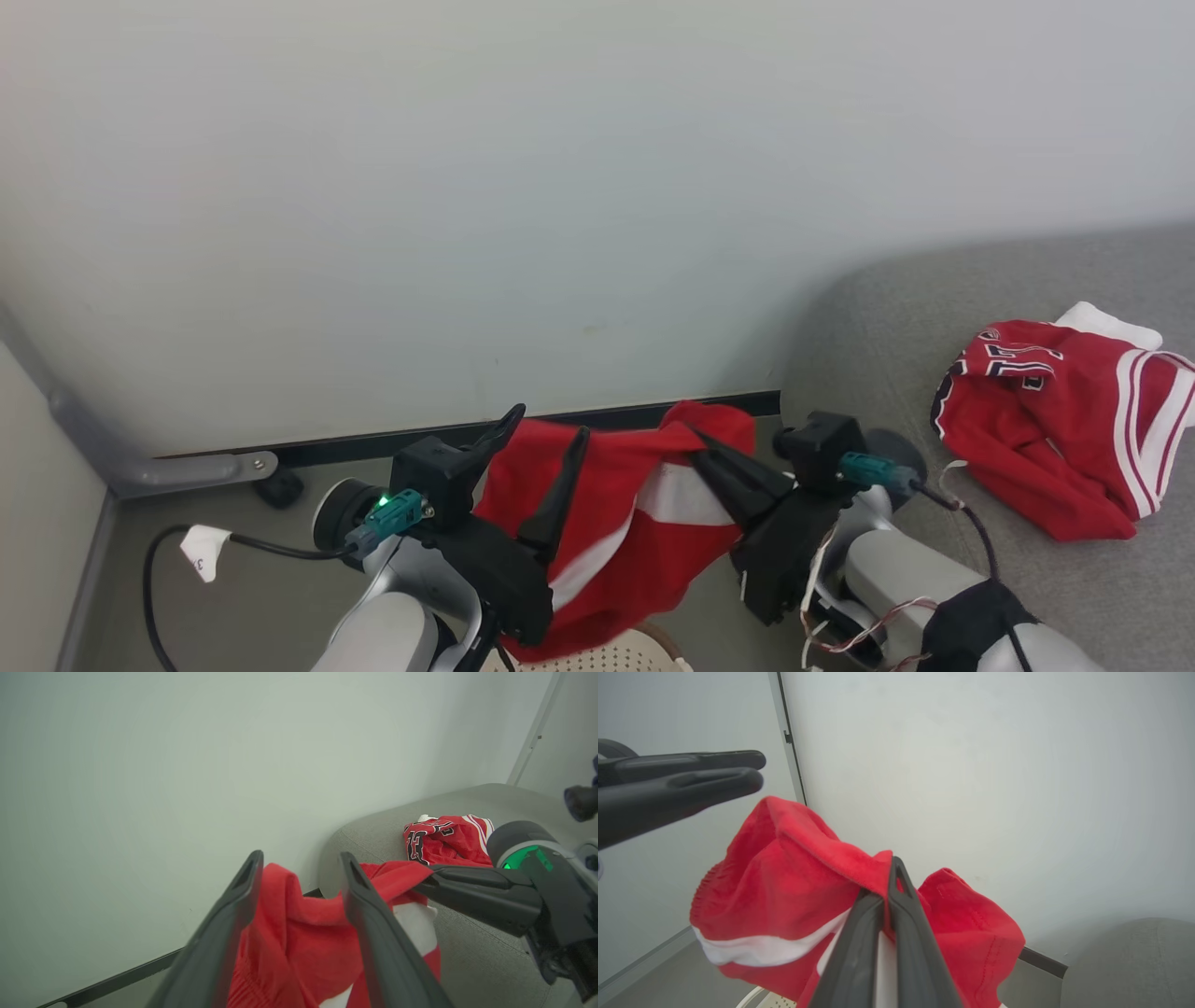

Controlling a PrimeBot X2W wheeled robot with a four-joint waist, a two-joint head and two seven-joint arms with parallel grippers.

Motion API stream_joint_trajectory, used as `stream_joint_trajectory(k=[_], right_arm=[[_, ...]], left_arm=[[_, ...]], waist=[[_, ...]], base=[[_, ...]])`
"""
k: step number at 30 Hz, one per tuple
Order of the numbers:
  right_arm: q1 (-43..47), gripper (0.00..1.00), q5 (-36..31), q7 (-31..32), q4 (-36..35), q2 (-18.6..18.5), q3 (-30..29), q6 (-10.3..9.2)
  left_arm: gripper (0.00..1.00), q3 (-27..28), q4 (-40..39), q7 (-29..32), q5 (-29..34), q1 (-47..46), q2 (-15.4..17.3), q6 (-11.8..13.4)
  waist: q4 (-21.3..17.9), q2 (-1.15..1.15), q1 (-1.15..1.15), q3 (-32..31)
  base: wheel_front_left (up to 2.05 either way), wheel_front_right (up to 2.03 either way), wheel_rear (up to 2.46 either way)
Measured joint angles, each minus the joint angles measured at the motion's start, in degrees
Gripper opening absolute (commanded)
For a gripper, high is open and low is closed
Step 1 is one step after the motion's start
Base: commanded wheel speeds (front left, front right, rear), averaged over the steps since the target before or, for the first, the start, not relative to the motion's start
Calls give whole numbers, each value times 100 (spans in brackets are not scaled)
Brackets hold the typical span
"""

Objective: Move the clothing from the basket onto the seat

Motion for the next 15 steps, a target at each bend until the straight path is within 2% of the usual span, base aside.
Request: stream_joint_trajectory(k=[11, 15], right_arm=[[-6, 0, 47, 0, -214, -751, -700, 0], [49, 0, -20, 0, -409, -1100, -906, -67]], left_arm=[[100, -96, -207, -123, -18, 239, -1, -11], [100, -168, -319, -155, -18, 446, 11, -34]], waist=[[-411, 0, 0, -52], [-571, 0, 0, -64]], base=[[0, 0, 0], [0, 0, 0]])
